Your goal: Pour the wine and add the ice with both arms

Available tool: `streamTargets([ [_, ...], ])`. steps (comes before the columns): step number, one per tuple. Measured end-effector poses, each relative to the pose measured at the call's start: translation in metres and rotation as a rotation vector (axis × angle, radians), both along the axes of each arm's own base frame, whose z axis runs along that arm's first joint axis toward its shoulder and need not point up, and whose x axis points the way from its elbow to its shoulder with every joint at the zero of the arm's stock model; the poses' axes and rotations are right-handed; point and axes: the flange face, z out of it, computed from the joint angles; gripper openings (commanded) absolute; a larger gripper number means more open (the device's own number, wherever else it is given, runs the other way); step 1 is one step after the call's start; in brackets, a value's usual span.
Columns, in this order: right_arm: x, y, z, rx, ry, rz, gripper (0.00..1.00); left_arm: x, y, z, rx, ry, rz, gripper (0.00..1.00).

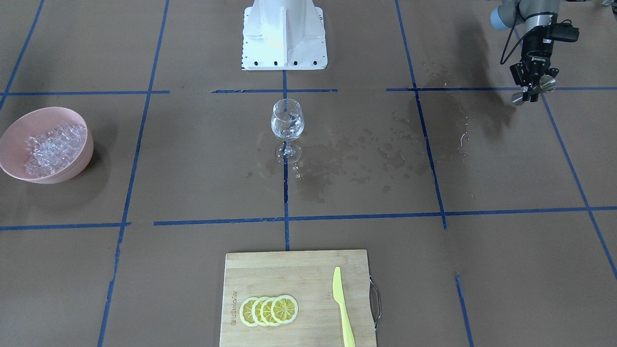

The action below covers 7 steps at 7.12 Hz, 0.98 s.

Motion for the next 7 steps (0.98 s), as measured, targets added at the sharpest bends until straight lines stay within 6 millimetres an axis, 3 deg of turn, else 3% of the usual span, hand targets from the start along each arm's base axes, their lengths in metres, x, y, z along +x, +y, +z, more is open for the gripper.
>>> streamTargets([
  [2, 0.000, 0.000, 0.000, 0.000, 0.000, 0.000, 1.00, 0.000, 0.001, 0.001, 0.002, -0.006, 0.004, 0.05],
  [3, 0.000, 0.000, 0.000, 0.000, 0.000, 0.000, 1.00, 0.002, 0.002, 0.001, 0.001, -0.006, 0.006, 0.23],
  [7, 0.000, 0.000, 0.000, 0.000, 0.000, 0.000, 1.00, 0.010, 0.007, 0.000, 0.007, -0.023, 0.018, 0.47],
])
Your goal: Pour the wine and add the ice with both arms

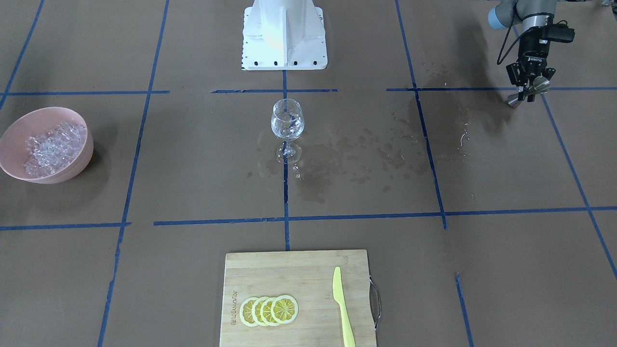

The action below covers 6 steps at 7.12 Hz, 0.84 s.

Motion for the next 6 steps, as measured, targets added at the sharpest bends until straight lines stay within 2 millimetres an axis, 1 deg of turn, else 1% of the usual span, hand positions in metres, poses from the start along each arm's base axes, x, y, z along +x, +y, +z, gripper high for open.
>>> streamTargets([
  [1, 0.0000, 0.0000, 0.0000, 0.000, 0.000, 0.000, 1.00, 0.0044, 0.0027, -0.0009, 0.002, -0.006, 0.004, 0.47],
  [2, 0.0000, 0.0000, 0.0000, 0.000, 0.000, 0.000, 1.00, 0.0066, 0.0041, -0.0014, 0.002, -0.009, 0.005, 0.61],
  [3, 0.0000, 0.0000, 0.0000, 0.000, 0.000, 0.000, 1.00, 0.0072, 0.0045, -0.0021, 0.002, -0.009, 0.006, 0.77],
  [4, -0.0001, 0.0000, -0.0001, -0.001, -0.001, 0.000, 1.00, 0.0066, 0.0043, -0.0030, 0.002, -0.008, 0.007, 0.83],
  [5, -0.0001, 0.0001, -0.0002, -0.001, -0.001, 0.000, 1.00, 0.0055, 0.0038, -0.0037, 0.007, -0.018, 0.012, 0.84],
  [6, 0.0001, 0.0000, -0.0008, 0.000, -0.002, 0.001, 1.00, 0.0061, 0.0044, -0.0069, 0.020, -0.047, 0.022, 0.87],
])
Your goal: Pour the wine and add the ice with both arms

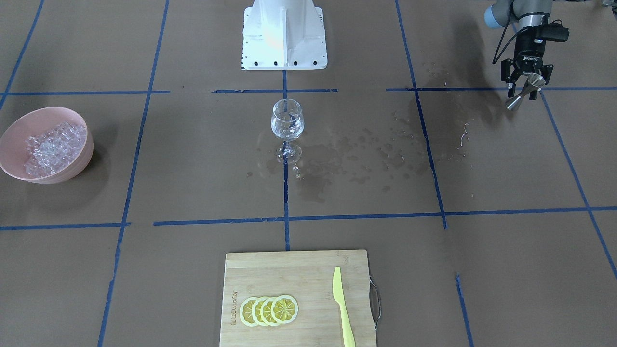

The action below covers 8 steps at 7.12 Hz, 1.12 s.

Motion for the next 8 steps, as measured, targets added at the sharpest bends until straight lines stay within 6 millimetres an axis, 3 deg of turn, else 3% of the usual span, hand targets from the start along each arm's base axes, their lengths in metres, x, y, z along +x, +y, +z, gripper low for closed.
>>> streamTargets([
  [3, 0.000, 0.000, 0.000, 0.001, 0.001, 0.000, 1.00, 0.008, 0.004, -0.028, 0.024, -0.079, 0.029, 0.94],
  [8, 0.000, 0.000, 0.000, 0.001, 0.001, 0.000, 1.00, 0.001, 0.001, -0.022, -0.031, -0.134, 0.008, 0.95],
])
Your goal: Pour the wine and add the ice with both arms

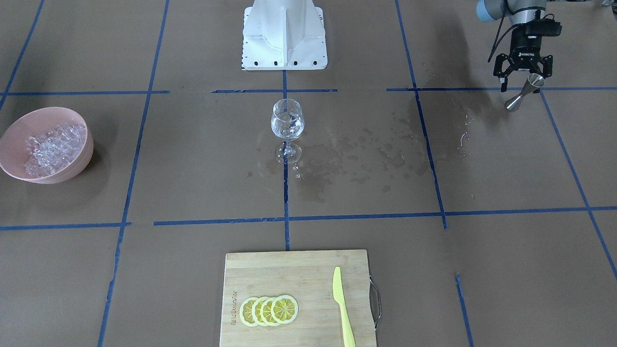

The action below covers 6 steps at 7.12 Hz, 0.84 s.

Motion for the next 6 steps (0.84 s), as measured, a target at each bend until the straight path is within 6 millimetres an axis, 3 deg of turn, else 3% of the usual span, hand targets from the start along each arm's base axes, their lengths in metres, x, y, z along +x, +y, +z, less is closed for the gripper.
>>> streamTargets([
  [3, 0.000, 0.000, -0.002, 0.002, -0.002, 0.001, 1.00, -0.017, -0.012, -0.002, -0.011, -0.008, -0.028, 0.95],
  [6, 0.000, 0.000, -0.005, 0.001, -0.005, 0.006, 1.00, -0.020, -0.015, -0.008, -0.021, 0.009, -0.037, 0.94],
])
